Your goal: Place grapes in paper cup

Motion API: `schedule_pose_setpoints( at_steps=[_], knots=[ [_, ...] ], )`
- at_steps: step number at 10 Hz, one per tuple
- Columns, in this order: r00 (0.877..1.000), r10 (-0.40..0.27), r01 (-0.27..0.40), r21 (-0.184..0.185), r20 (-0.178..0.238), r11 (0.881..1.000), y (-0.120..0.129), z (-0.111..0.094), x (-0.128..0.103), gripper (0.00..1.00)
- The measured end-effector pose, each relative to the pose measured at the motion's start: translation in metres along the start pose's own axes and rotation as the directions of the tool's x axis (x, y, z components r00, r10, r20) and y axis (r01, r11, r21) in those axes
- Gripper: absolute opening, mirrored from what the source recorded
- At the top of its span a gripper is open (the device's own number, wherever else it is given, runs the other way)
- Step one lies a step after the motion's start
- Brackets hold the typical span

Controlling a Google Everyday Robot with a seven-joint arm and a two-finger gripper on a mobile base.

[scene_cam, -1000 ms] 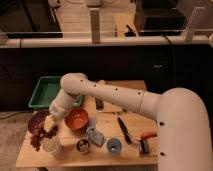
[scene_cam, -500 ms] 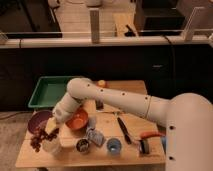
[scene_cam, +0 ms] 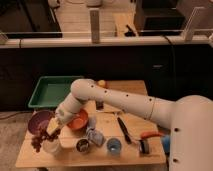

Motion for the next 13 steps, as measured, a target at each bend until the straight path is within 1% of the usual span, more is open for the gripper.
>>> schedule_pose_setpoints(
  at_steps=[1,6,7,9,10,12,13],
  knots=[
    [1.0,0.005,-0.005,0.005,0.006,1.0,0.002,0.0,0.0,0.8],
    [1.0,0.016,-0.016,0.04,0.008,0.999,0.009,-0.003,0.0,0.8],
    [0.999,0.033,-0.033,0.033,0.0,0.999,0.011,-0.005,0.0,0.8],
    [0.995,0.099,-0.099,-0.021,-0.019,0.995,0.017,-0.009,0.0,0.8],
    [0.993,0.118,-0.119,-0.041,-0.026,0.992,0.018,-0.01,0.001,0.8],
    [0.992,0.122,-0.124,-0.06,-0.036,0.99,0.021,-0.012,0.001,0.8],
    [0.99,0.129,-0.134,-0.078,-0.055,0.988,0.024,-0.015,0.002,0.8]
  ],
)
